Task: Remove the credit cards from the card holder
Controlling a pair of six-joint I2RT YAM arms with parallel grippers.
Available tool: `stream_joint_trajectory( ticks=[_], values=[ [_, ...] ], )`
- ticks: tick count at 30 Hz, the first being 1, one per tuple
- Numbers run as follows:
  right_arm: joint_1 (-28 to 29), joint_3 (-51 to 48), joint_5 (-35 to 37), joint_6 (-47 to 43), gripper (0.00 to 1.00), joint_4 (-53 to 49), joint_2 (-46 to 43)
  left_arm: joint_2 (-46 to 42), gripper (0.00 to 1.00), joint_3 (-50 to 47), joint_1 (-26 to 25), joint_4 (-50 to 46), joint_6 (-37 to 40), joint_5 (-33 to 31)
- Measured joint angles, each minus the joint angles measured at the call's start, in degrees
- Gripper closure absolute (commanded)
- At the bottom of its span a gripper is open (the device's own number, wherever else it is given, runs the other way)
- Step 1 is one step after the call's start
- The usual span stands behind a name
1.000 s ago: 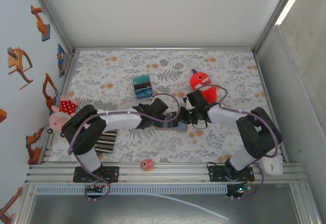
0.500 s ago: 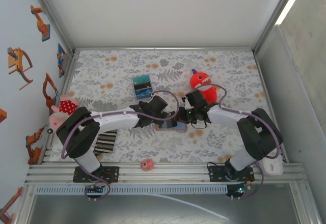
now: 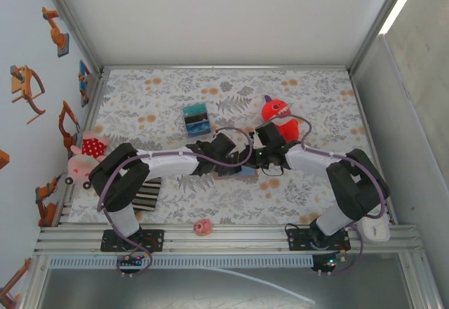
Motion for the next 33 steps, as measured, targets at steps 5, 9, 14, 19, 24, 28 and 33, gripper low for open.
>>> stream_joint_trajectory(
  ticks=[5,9,14,19,24,28,33],
  values=[
    [0.0,-1.7,-2.4,2.0,0.81,5.4,0.9,0.0,0.03,-0.1,0.0,0.0,-0.1,0.1],
    [0.0,-3.3,-4.4,3.6,0.81,9.9,2.1,0.1,0.03,-0.6,0.0,0.0,-0.5,0.1],
    [0.0,-3.9,-5.0,4.7,0.81,12.0,3.0,0.1,0.03,-0.9,0.0,0.1,-1.3,-0.1],
    [0.0,-3.8,-3.7,4.3,0.75,9.7,2.0,-0.5,0.03,-1.6,0.0,0.4,-2.1,-0.1],
    [0.1,-3.4,-1.4,3.7,0.73,4.7,0.4,-1.6,0.03,-2.2,0.0,0.2,-2.6,0.2],
    [0.9,-3.4,-0.4,3.7,0.72,3.0,-0.1,-3.1,0.03,-2.8,0.2,0.1,-3.2,0.2],
    [2.2,-3.4,-0.3,3.7,0.72,2.8,0.0,-4.1,0.03,-3.9,0.9,-0.1,-3.6,0.2]
  ],
)
